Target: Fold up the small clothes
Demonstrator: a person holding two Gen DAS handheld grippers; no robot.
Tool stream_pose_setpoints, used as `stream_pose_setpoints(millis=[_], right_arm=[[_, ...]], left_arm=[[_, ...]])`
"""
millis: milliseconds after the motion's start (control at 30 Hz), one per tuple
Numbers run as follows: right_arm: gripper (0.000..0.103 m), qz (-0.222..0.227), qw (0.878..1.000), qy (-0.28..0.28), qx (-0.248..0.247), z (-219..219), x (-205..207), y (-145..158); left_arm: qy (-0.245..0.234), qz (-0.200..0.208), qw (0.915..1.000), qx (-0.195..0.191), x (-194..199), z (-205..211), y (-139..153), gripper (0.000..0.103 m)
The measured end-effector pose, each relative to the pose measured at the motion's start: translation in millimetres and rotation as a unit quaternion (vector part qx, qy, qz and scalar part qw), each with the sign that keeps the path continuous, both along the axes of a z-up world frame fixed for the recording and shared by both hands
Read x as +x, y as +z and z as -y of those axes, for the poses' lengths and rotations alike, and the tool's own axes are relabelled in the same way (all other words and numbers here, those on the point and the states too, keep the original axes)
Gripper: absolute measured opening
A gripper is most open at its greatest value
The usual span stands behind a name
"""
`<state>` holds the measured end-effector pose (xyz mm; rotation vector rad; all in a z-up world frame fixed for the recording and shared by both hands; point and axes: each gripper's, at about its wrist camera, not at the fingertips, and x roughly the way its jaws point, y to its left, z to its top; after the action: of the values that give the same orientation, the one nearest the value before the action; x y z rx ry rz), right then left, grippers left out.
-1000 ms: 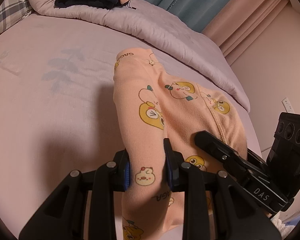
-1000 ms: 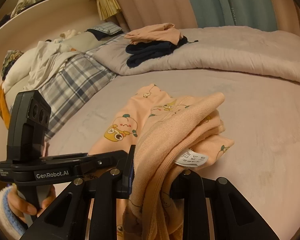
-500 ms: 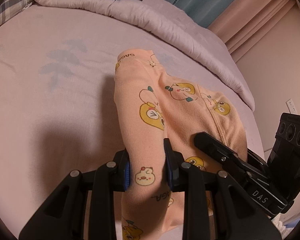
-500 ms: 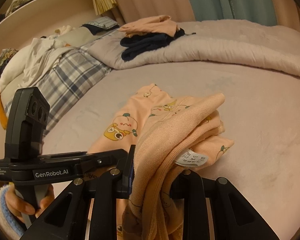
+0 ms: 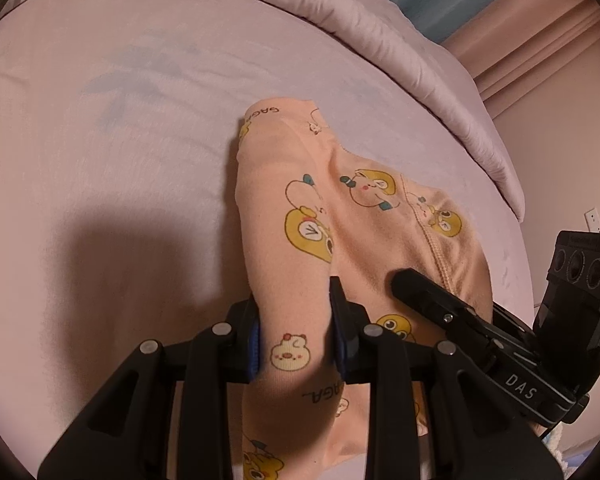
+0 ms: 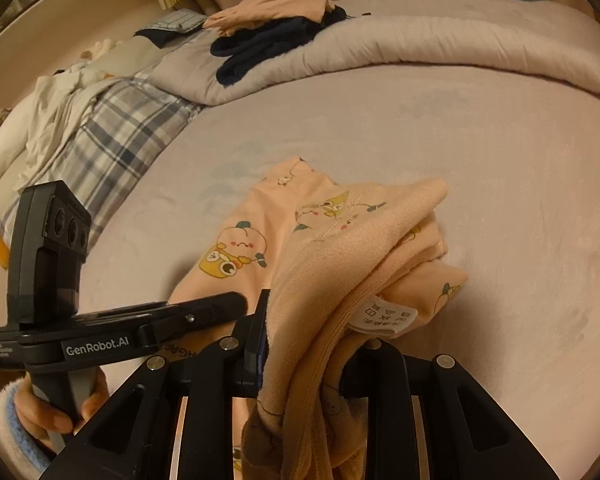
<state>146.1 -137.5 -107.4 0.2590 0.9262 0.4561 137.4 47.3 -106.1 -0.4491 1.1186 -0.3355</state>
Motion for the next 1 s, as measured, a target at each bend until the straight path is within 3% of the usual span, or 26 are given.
stream_pose_setpoints(millis=[1000], right_arm=[[0.028,-0.051,0.998,-0.027,0.026,26,2,-23]], left_arm=[[0.005,0.001,0.9997,0.022,-4,2,0,0.035]])
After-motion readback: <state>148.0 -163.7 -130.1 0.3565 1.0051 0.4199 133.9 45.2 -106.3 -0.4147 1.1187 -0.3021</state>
